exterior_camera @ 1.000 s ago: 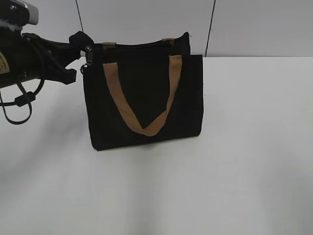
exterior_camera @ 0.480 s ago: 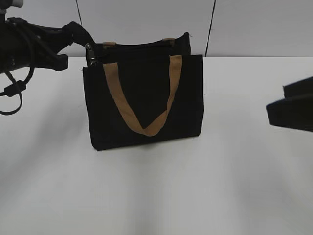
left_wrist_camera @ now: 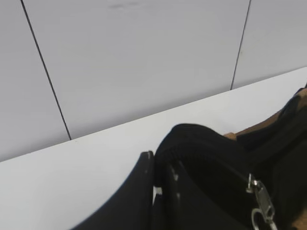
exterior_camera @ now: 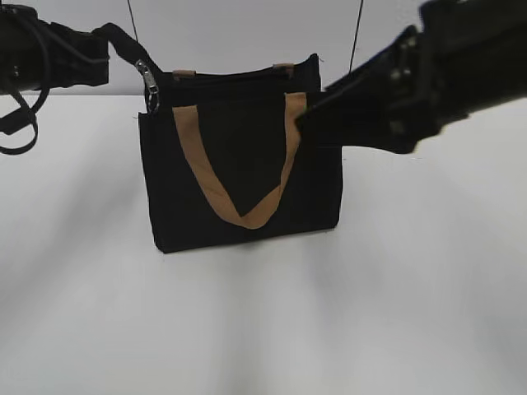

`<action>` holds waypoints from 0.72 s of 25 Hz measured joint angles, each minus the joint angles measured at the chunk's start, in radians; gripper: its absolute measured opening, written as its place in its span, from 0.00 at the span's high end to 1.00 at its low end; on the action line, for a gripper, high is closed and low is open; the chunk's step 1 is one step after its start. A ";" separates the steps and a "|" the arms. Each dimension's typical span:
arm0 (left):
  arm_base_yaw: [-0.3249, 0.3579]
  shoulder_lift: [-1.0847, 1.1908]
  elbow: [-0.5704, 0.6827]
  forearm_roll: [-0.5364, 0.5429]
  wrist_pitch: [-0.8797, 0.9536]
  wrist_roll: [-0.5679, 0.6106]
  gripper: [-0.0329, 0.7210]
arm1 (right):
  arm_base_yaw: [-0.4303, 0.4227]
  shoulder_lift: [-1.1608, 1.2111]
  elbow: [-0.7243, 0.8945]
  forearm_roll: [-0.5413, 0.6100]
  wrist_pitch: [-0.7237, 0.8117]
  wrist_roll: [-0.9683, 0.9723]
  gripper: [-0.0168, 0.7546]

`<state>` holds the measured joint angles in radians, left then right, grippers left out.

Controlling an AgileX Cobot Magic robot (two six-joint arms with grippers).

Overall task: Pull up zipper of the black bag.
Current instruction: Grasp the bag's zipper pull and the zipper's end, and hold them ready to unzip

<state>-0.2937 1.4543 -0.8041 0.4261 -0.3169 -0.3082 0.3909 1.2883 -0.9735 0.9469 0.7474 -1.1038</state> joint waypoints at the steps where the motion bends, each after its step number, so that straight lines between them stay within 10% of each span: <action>1: -0.004 0.000 0.000 0.000 0.003 -0.003 0.93 | 0.027 0.041 -0.030 0.000 -0.014 -0.006 0.38; 18: -0.043 -0.001 -0.001 -0.042 -0.006 -0.034 0.93 | 0.218 0.568 -0.502 0.013 -0.047 -0.039 0.38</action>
<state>-0.3367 1.4531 -0.8049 0.3838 -0.3232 -0.3422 0.6086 1.8561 -1.4753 0.9599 0.7006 -1.1429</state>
